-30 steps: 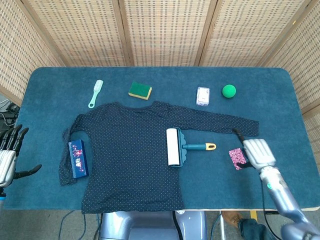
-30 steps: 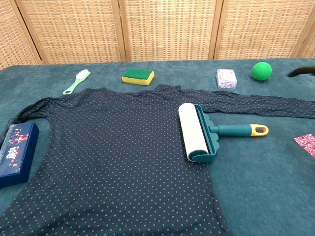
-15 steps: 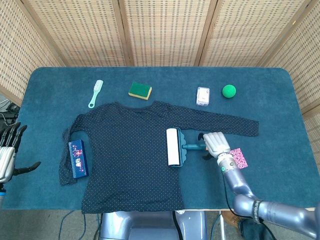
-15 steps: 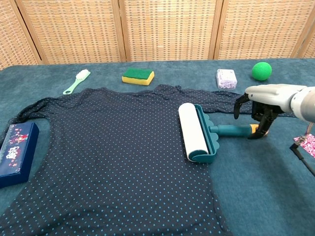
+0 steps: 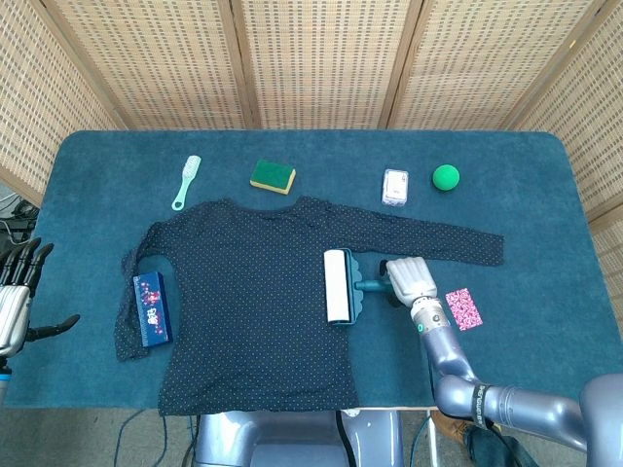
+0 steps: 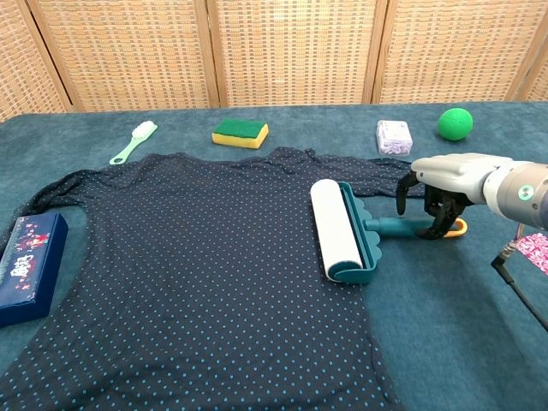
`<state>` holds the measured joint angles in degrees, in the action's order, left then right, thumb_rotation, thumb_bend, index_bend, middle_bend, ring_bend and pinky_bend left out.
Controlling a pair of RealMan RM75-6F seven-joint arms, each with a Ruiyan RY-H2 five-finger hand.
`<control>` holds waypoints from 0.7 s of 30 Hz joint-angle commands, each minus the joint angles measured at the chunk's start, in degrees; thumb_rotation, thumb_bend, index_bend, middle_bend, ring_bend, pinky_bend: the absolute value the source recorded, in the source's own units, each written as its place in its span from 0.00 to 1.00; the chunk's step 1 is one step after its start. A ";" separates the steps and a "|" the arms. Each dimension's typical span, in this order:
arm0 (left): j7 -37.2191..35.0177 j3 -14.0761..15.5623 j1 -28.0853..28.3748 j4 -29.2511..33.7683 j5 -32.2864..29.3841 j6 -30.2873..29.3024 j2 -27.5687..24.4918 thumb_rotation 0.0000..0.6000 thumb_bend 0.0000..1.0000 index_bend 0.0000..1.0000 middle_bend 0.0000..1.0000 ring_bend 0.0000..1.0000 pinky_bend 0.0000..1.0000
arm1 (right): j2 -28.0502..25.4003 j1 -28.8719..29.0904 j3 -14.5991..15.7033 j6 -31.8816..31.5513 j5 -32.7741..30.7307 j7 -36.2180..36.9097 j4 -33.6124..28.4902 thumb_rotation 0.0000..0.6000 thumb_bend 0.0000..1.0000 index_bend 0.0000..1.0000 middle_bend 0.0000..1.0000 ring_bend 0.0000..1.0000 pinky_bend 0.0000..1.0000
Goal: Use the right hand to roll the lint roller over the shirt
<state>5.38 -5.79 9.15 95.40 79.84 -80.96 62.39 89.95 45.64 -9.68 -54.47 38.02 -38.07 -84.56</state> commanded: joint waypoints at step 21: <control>-1.45 -0.08 0.08 -0.08 -0.34 0.08 -0.54 1.00 0.00 0.00 0.00 0.00 0.00 | 5.87 0.97 1.57 -1.88 3.61 -0.31 5.73 1.00 0.69 0.53 1.00 1.00 1.00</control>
<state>3.94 -5.86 9.23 95.33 79.50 -80.88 61.86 95.75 46.63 -8.12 -56.28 41.55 -38.37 -78.90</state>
